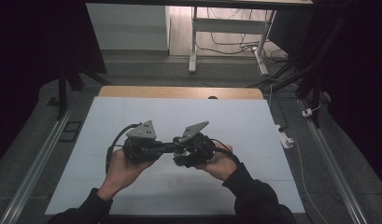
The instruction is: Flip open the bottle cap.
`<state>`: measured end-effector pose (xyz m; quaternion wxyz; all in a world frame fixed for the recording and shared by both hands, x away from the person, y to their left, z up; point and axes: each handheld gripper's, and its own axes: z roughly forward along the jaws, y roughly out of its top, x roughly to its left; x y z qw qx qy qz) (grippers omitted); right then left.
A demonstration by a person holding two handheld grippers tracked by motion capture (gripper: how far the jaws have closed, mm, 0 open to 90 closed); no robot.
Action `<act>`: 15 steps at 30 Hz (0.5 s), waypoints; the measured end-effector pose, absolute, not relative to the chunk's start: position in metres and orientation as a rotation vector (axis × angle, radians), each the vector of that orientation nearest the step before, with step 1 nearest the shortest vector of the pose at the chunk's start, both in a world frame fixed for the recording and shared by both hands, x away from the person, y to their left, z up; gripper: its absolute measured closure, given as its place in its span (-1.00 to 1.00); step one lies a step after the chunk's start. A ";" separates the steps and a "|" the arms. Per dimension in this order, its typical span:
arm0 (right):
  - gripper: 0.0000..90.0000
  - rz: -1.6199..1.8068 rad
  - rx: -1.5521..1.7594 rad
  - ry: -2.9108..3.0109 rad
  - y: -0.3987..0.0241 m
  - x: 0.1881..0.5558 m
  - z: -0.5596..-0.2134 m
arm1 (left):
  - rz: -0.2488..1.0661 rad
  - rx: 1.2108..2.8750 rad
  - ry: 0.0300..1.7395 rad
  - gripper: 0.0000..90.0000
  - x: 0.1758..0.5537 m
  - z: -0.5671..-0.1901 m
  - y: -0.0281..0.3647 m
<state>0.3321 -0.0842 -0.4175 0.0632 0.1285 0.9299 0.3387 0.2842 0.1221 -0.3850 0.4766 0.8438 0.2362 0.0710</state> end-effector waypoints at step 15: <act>0.19 1.040 0.339 2.828 -0.081 0.329 -0.417 | 0.193 2.049 0.596 0.98 0.291 -0.380 0.121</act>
